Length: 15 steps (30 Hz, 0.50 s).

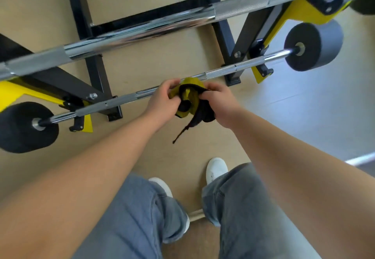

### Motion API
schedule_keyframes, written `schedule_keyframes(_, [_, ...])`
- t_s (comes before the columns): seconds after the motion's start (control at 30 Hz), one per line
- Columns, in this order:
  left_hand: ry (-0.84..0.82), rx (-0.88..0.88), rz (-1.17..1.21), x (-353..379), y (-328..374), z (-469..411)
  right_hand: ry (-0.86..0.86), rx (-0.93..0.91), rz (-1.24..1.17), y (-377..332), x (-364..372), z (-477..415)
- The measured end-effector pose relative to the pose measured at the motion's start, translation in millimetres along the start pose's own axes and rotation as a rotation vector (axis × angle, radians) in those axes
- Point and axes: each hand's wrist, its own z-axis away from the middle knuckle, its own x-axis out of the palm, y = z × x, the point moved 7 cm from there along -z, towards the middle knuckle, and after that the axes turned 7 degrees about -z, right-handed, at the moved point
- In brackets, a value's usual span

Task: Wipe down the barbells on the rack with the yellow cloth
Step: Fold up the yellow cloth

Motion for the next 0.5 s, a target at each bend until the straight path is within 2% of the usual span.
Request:
schedule_keyframes(0.13, [-0.037, -0.075, 0.176, -21.1, 37.4, 61.4, 0.030, 0.130, 0.015, -18.6, -8.7, 66.0])
schedule_keyframes(0.2, [-0.118, -0.132, 0.248, -31.9, 61.6, 92.2, 0.002, 0.185, 0.022, -34.7, -8.6, 104.8])
schedule_keyframes(0.33, [-0.354, -0.068, 0.092, -58.5, 117.5, 144.1, -0.065, 0.258, 0.056, -81.6, -8.1, 183.1])
schedule_keyframes(0.4, [-0.333, -0.007, -0.021, -79.2, 149.3, 162.6, -0.061, 0.260, 0.180, -115.0, -12.7, 217.9])
schedule_keyframes(0.5, [-0.186, 0.058, -0.142, -115.8, 203.0, 184.4, -0.038, 0.229, 0.324, -170.9, -25.7, 263.4])
